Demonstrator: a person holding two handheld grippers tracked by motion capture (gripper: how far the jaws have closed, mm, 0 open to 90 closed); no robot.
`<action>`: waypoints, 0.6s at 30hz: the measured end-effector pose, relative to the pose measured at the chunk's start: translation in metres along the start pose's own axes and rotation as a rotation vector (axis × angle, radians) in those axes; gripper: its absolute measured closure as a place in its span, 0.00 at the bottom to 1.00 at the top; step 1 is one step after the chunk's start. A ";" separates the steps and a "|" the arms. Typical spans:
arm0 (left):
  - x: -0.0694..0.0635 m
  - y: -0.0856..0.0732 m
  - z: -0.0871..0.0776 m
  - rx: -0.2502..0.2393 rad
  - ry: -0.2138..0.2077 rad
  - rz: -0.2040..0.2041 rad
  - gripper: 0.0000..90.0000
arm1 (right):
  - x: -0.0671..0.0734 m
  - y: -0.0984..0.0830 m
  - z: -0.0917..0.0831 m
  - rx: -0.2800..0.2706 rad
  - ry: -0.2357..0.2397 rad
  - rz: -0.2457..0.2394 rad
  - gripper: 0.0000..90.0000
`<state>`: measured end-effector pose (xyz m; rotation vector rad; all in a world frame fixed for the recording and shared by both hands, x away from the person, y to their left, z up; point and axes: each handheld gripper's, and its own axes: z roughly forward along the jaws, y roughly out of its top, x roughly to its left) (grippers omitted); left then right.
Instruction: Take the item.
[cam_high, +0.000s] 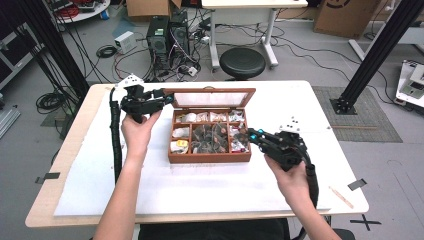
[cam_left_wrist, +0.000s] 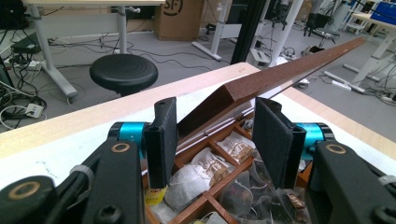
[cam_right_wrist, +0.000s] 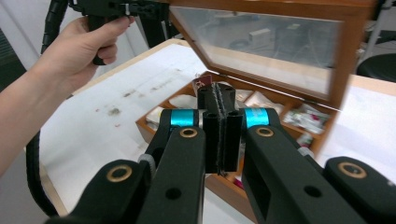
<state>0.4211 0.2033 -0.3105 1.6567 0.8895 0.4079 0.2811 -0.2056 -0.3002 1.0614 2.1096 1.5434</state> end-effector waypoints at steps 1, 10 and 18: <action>0.000 0.000 0.000 0.000 0.000 -0.002 0.56 | -0.004 -0.001 -0.005 -0.008 0.005 0.000 1.00; 0.000 -0.001 0.001 0.004 0.006 -0.001 0.56 | -0.033 -0.018 -0.049 -0.048 -0.020 0.024 1.00; 0.000 -0.001 0.001 0.003 0.006 -0.004 0.56 | -0.045 -0.029 -0.068 -0.056 -0.029 0.009 1.00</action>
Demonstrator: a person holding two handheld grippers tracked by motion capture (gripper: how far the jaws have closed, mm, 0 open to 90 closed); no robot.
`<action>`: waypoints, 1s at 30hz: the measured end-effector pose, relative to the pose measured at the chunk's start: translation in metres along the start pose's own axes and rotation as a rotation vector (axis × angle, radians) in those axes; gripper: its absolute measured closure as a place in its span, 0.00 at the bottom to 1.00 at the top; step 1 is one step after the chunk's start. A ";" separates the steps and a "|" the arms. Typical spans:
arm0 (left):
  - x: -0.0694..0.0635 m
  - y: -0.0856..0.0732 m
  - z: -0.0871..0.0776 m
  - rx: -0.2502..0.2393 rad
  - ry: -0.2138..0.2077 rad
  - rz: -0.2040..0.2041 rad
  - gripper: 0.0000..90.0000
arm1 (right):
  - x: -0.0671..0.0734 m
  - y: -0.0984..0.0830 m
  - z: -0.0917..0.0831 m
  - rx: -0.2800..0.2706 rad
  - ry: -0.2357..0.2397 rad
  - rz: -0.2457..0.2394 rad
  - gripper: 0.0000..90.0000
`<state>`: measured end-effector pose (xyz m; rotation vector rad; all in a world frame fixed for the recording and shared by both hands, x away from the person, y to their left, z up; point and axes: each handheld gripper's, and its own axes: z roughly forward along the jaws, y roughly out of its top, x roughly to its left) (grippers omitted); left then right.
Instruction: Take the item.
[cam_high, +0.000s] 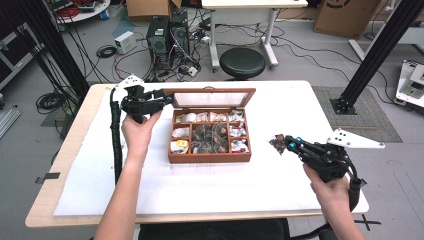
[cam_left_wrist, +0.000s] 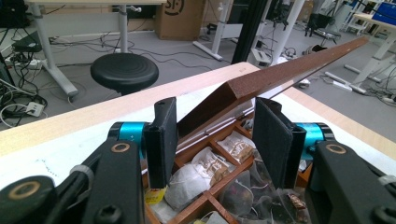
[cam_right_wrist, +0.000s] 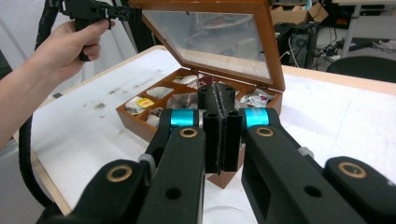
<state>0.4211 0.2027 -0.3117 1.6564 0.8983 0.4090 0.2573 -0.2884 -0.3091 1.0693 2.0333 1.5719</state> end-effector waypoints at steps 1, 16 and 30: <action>0.000 0.000 0.000 0.000 0.000 0.000 0.56 | -0.002 -0.001 -0.002 0.000 0.000 -0.003 1.00; 0.000 -0.001 0.000 0.000 0.002 0.000 0.56 | -0.027 -0.019 -0.017 0.013 0.062 -0.047 1.00; 0.000 -0.002 0.001 0.005 0.005 -0.004 0.56 | -0.028 -0.046 -0.019 0.052 0.100 -0.065 1.00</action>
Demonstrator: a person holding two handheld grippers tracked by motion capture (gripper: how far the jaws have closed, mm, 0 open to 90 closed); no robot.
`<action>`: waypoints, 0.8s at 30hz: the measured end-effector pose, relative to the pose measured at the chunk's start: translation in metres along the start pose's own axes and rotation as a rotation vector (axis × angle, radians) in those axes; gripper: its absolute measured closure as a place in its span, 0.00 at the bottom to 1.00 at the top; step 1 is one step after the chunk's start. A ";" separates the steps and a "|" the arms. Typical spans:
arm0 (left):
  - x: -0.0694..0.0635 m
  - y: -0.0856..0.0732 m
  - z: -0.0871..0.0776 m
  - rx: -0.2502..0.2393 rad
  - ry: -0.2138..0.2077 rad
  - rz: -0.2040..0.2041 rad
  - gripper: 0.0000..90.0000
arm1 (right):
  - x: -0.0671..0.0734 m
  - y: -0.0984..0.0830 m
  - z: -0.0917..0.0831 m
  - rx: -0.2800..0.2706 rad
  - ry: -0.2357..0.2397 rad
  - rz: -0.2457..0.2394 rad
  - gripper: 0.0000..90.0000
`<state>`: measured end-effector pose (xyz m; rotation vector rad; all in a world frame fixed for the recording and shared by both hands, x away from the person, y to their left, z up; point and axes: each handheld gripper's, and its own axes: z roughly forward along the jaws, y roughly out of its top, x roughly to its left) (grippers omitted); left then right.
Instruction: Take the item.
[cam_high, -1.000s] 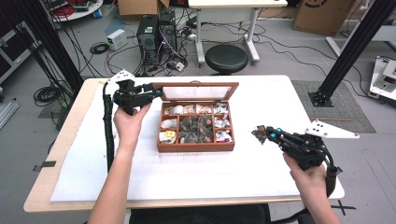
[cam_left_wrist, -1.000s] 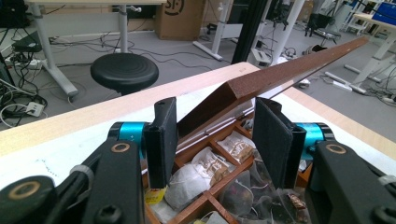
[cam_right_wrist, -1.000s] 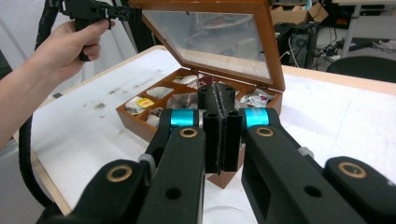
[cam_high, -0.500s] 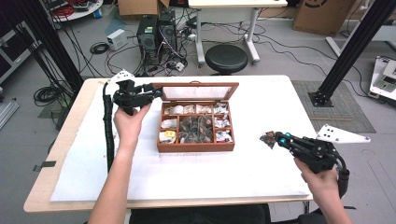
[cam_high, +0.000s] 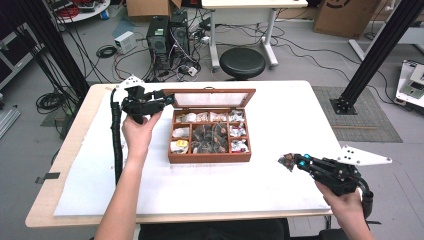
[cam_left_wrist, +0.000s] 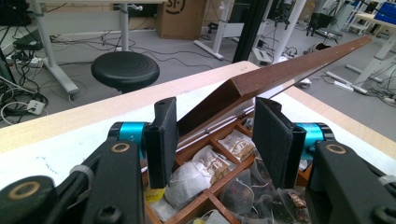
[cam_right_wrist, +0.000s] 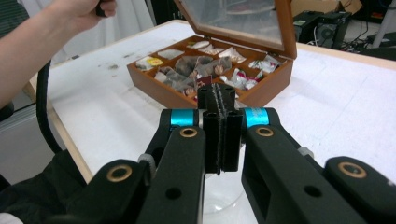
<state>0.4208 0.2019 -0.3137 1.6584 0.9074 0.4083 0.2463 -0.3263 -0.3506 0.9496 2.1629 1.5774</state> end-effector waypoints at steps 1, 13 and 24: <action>0.000 0.000 0.000 0.003 0.002 0.000 0.56 | 0.000 -0.002 0.000 0.002 0.003 0.003 1.00; 0.000 -0.001 0.001 0.008 0.005 -0.004 0.56 | 0.000 -0.016 0.004 0.022 0.008 -0.002 1.00; 0.000 -0.001 0.001 0.010 0.006 -0.006 0.56 | -0.001 -0.017 0.006 0.034 0.004 -0.003 0.85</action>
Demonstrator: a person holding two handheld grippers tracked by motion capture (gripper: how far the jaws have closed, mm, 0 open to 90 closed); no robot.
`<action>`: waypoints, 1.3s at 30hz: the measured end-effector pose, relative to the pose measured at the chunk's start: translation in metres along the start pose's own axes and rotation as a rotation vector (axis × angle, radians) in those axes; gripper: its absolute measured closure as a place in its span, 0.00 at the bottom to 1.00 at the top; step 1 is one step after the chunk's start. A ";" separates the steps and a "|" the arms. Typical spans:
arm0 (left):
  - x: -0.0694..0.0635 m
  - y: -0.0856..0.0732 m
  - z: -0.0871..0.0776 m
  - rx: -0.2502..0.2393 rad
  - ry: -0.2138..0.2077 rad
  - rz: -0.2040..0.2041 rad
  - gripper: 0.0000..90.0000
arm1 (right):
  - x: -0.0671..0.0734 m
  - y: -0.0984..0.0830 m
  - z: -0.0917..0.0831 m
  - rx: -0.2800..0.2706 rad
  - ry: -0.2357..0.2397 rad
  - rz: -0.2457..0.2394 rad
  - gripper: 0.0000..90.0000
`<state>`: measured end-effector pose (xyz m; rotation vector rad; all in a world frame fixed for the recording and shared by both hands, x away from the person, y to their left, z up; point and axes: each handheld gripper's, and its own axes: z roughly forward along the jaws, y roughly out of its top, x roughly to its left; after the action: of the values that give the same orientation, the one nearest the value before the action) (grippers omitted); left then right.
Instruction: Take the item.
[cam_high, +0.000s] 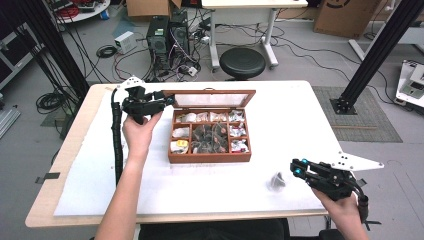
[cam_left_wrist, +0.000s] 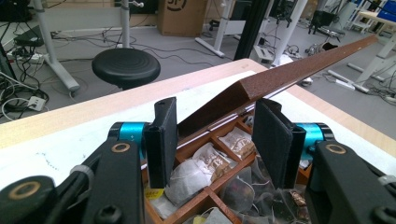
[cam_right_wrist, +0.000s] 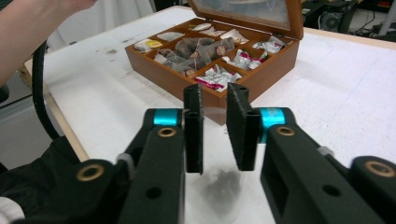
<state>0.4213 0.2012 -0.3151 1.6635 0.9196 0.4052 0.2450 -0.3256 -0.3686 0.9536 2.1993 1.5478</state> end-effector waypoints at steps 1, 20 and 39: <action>0.000 0.000 0.000 0.000 0.000 0.000 0.56 | 0.000 0.001 0.000 -0.003 0.000 -0.001 0.85; 0.000 0.000 0.000 -0.001 0.002 -0.001 0.56 | -0.016 0.023 0.005 -0.068 -0.057 0.035 0.71; 0.000 -0.001 0.000 0.001 0.001 0.002 0.56 | -0.042 0.036 0.019 -0.076 -0.122 0.069 0.60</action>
<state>0.4207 0.2011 -0.3154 1.6649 0.9189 0.4068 0.2995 -0.3323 -0.3483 1.0803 2.0301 1.5481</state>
